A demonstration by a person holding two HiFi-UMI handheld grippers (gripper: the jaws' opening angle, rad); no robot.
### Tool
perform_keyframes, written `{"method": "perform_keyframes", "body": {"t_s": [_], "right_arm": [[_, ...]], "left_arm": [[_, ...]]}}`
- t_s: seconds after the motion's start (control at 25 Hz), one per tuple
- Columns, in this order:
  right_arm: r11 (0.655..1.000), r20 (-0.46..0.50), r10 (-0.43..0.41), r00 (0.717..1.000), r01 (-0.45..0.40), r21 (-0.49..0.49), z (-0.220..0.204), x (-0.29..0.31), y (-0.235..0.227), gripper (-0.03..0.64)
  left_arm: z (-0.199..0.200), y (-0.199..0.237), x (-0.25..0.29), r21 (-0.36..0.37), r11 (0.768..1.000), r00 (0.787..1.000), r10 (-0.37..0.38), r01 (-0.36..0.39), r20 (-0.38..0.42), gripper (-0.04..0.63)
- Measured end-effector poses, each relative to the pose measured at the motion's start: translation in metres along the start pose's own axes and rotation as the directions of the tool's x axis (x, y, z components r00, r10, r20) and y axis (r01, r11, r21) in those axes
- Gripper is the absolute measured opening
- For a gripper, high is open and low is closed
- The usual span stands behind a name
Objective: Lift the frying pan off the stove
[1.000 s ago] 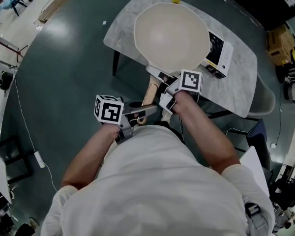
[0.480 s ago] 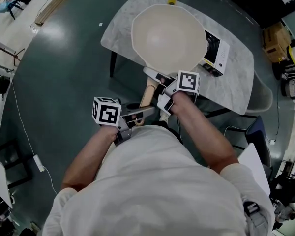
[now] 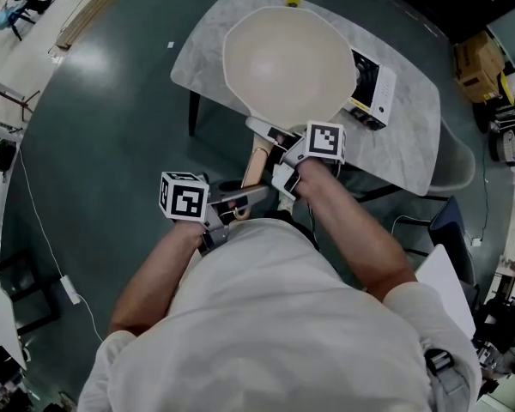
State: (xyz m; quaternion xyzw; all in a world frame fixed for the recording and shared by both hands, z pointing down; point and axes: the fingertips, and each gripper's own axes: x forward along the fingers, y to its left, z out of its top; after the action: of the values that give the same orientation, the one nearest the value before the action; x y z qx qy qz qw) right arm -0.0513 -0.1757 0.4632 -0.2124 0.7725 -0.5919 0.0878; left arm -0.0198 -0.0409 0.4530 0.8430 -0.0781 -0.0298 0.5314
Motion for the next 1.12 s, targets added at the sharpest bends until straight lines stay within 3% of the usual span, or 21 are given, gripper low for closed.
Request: {"method": "perform_keyframes", "body": {"t_s": [1.12], "right_arm": [[1.0,-0.03,0.004,1.0,-0.004,0.011,-0.0017,0.0,0.0041,0.176]], "left_arm": [[0.0015,-0.0047,0.0017,-0.003,1.0,1.0,0.008,-0.008,0.005,0.121]]}}
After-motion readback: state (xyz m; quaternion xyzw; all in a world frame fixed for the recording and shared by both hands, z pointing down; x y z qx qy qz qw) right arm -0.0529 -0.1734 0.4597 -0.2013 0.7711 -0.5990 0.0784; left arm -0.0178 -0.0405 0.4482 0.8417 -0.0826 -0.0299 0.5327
